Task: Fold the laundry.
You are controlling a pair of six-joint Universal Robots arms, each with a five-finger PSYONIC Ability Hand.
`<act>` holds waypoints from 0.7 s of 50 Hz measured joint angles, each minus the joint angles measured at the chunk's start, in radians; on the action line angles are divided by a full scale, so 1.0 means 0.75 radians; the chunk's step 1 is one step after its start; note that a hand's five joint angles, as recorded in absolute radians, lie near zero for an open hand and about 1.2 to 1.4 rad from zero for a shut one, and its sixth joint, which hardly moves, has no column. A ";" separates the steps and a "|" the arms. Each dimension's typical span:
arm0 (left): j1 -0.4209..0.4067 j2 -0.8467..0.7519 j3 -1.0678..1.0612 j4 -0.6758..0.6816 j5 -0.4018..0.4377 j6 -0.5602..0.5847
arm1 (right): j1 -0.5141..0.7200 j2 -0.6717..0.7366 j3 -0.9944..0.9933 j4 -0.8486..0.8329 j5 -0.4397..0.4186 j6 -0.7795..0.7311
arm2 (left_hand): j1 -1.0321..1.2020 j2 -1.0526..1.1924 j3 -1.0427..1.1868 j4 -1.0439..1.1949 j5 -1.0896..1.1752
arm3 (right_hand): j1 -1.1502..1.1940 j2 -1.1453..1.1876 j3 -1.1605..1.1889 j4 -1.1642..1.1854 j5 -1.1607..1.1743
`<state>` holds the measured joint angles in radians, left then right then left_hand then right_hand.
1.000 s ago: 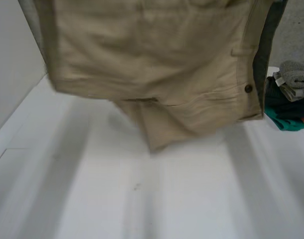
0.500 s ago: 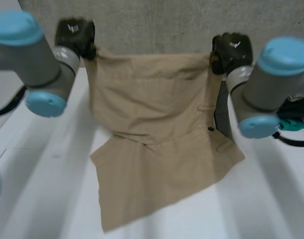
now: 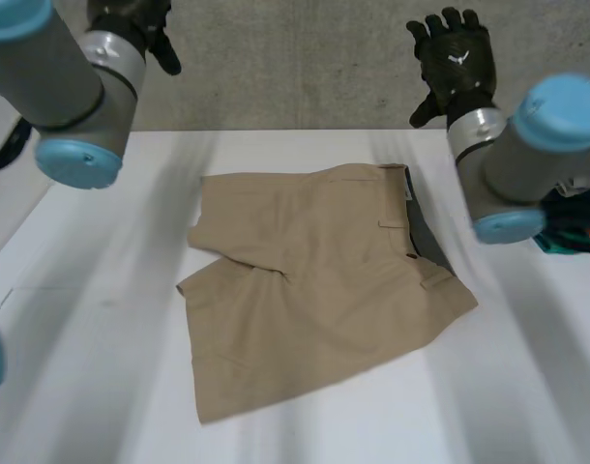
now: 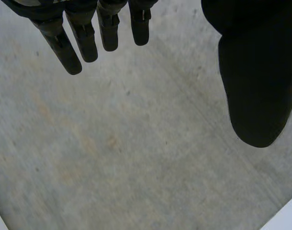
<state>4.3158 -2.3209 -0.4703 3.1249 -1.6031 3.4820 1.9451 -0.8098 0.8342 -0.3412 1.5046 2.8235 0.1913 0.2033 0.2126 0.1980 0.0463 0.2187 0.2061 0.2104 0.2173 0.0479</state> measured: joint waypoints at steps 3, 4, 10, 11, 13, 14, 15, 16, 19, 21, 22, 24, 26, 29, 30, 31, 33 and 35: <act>-0.033 0.147 -0.146 -0.068 -0.001 0.025 | -0.029 -0.124 0.045 0.192 -0.100 -0.032 | 0.000 0.000 0.000 0.000 0.000 | 0.000 0.000 0.000 0.000 0.000; -0.040 0.180 -0.183 -0.084 0.000 0.028 | -0.035 -0.145 0.055 0.228 -0.118 -0.041 | 0.000 0.000 0.000 0.000 0.000 | 0.000 0.000 0.000 0.000 0.000; -0.100 0.458 -0.545 -0.210 0.028 0.028 | -0.106 -0.324 0.169 0.595 -0.288 -0.200 | 0.000 -0.001 0.000 0.000 0.000 | 0.000 0.000 0.000 0.000 0.000; -0.105 0.485 -0.585 -0.222 0.034 0.026 | -0.120 -0.349 0.194 0.654 -0.314 -0.236 | 0.000 -0.001 0.000 0.000 0.000 | 0.000 0.000 0.000 0.000 0.000; -0.126 0.578 -0.735 -0.265 0.057 0.018 | -0.158 -0.406 0.269 0.799 -0.372 -0.335 | 0.000 -0.001 0.000 0.000 0.000 | 0.000 0.000 0.000 0.000 0.000; -0.128 0.587 -0.752 -0.270 0.060 0.016 | -0.163 -0.413 0.279 0.815 -0.379 -0.347 | 0.000 -0.001 0.000 0.000 0.000 | 0.000 0.000 0.000 0.000 0.000; -0.144 0.641 -0.855 -0.301 0.081 0.012 | -0.189 -0.448 0.341 0.905 -0.415 -0.419 | 0.000 -0.001 0.000 0.000 0.000 | 0.000 0.000 0.000 0.000 0.000; -0.153 0.666 -0.906 -0.318 0.092 0.010 | -0.201 -0.463 0.372 0.943 -0.431 -0.452 | 0.000 -0.001 0.000 0.000 0.000 | 0.000 0.000 0.000 0.000 0.000; -0.177 0.713 -1.020 -0.357 0.118 0.007 | -0.231 -0.500 0.457 1.028 -0.468 -0.540 | 0.002 -0.001 0.000 0.001 0.000 | 0.006 0.006 0.005 0.003 0.005; -0.213 0.751 -1.150 -0.410 0.150 0.009 | -0.267 -0.539 0.574 1.105 -0.515 -0.655 | 0.081 0.071 0.056 0.074 0.055 | 0.089 0.115 0.106 0.094 0.100; -0.226 0.758 -1.191 -0.428 0.160 0.011 | -0.277 -0.549 0.609 1.120 -0.528 -0.689 | 0.123 0.102 0.089 0.108 0.085 | 0.134 0.159 0.149 0.128 0.135; -0.257 0.768 -1.278 -0.469 0.182 0.022 | -0.305 -0.570 0.710 1.147 -0.567 -0.783 | 0.230 0.190 0.174 0.204 0.174 | 0.269 0.284 0.279 0.263 0.261; -0.285 0.766 -1.360 -0.504 0.201 0.040 | -0.328 -0.578 0.794 1.155 -0.599 -0.859 | 0.345 0.302 0.286 0.313 0.284 | 0.450 0.464 0.445 0.433 0.434; -0.309 0.748 -1.454 -0.530 0.215 0.067 | -0.363 -0.573 0.903 1.147 -0.640 -0.960 | 0.464 0.430 0.418 0.435 0.405 | 0.639 0.649 0.637 0.624 0.619; -0.313 0.742 -1.475 -0.532 0.217 0.072 | -0.371 -0.568 0.926 1.141 -0.649 -0.981 | 0.523 0.488 0.469 0.493 0.462 | 0.665 0.681 0.669 0.656 0.650; -0.316 0.733 -1.499 -0.530 0.219 0.078 | -0.380 -0.561 0.950 1.134 -0.658 -1.003 | 0.565 0.528 0.509 0.533 0.502 | 0.693 0.708 0.698 0.686 0.678; -0.320 0.707 -1.548 -0.514 0.219 0.084 | -0.400 -0.533 1.006 1.104 -0.682 -1.047 | 0.635 0.604 0.590 0.613 0.577 | 0.706 0.723 0.714 0.705 0.694; -0.320 0.686 -1.577 -0.492 0.216 0.082 | -0.413 -0.508 1.038 1.069 -0.698 -1.067 | 0.633 0.606 0.593 0.616 0.579 | 0.704 0.722 0.714 0.705 0.694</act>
<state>4.0755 -1.8060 -1.6533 2.7561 -1.4411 3.5436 1.6356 -1.1910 1.6126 0.4605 0.9809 2.0235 0.6661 0.6580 0.6574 0.6600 0.4809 0.7467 0.7478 0.7462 0.7458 0.5681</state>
